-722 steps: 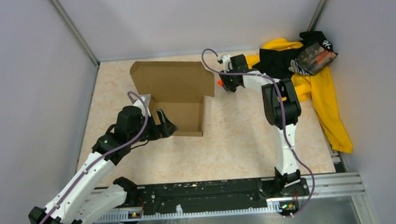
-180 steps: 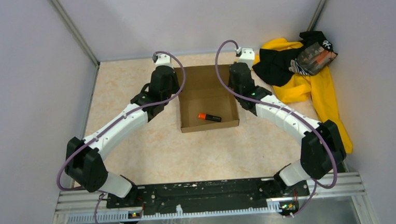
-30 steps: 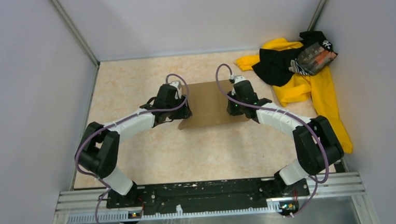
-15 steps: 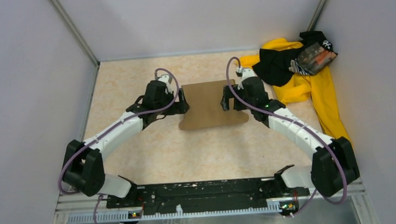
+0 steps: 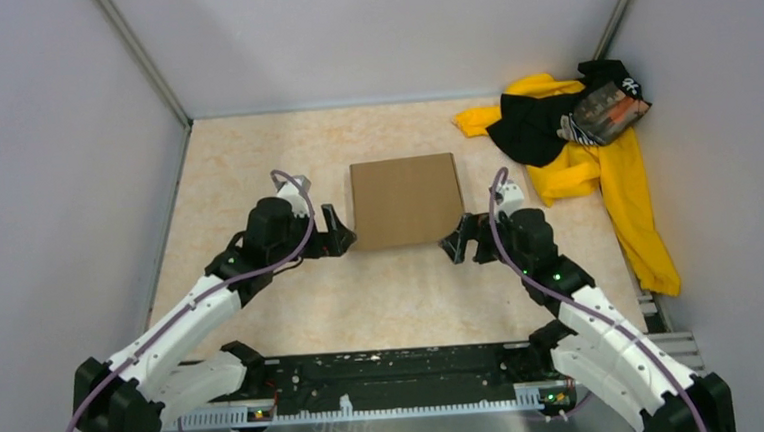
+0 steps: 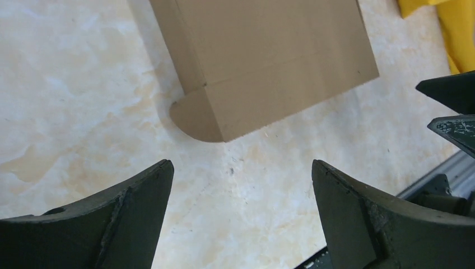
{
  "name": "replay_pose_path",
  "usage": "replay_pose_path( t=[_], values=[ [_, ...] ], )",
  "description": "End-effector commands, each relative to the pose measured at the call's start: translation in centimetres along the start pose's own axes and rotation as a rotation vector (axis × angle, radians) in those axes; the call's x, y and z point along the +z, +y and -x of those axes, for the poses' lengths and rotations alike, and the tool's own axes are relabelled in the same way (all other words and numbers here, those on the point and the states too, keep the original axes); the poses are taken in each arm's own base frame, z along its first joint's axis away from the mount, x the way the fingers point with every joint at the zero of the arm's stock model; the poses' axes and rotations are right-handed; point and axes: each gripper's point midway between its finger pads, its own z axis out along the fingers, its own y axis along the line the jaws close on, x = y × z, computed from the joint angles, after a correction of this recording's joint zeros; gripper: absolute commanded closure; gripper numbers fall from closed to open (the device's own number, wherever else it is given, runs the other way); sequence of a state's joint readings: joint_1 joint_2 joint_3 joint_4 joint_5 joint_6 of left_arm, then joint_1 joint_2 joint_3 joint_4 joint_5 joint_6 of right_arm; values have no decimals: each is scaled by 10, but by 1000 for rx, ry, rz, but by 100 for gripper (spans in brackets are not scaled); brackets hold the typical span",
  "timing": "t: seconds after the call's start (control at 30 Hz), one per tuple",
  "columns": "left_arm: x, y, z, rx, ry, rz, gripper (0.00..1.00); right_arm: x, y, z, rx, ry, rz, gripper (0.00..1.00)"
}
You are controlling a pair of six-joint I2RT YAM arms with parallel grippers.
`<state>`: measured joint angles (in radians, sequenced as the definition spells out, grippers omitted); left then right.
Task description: Fold the paper box
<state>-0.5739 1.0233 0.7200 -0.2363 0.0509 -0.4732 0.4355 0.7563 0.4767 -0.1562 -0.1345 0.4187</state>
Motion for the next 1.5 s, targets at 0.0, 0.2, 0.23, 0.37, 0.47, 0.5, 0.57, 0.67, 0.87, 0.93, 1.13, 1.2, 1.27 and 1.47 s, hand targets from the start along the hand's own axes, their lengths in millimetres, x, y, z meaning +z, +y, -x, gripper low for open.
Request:
replay_pose_path(
  t=[0.0, 0.2, 0.23, 0.37, 0.47, 0.5, 0.57, 0.67, 0.87, 0.93, 1.13, 1.2, 1.27, 1.47],
  values=[
    [-11, -18, -23, -56, 23, -83, 1, -23, 41, 9, 75, -64, 212, 1],
    [-13, -33, -53, -101, 110, -157, 1, -32, 47, -8, 108, 41, 231, 1],
    [-14, -36, -57, -99, 123, -169, 1, -33, 47, -10, 109, 59, 228, 1],
    [-17, -41, -65, -95, 159, -175, 1, -34, 48, -7, 102, 83, 218, 1],
    [-15, -38, -68, -93, 177, -156, 1, -30, 50, 0, 110, 94, 206, 1],
    [-13, -38, -68, -93, 179, -151, 1, -28, 49, 3, 114, 96, 195, 1],
    [-10, -38, -64, -90, 177, -141, 1, -22, 45, 10, 131, 101, 149, 1],
    [-2, -38, -40, -63, 116, -98, 1, -8, 43, 26, 139, 116, 91, 1],
    [20, -30, 37, 3, 16, -2, 1, 17, 24, 95, 22, 28, -69, 1],
    [30, -21, 58, -19, 9, -19, 1, 28, 14, 113, 27, 10, -85, 1],
    [46, 43, 96, -81, -30, 93, 1, 51, -42, 134, 67, -11, -211, 1],
    [48, 62, 92, -112, -27, 114, 1, 55, -62, 129, 102, 22, -232, 1],
    [50, 70, 82, -155, -18, 92, 1, 60, -77, 119, 162, 47, -184, 1],
    [57, 47, 63, -193, -98, -142, 1, 64, -71, 101, 254, -17, 30, 1]
  ],
)
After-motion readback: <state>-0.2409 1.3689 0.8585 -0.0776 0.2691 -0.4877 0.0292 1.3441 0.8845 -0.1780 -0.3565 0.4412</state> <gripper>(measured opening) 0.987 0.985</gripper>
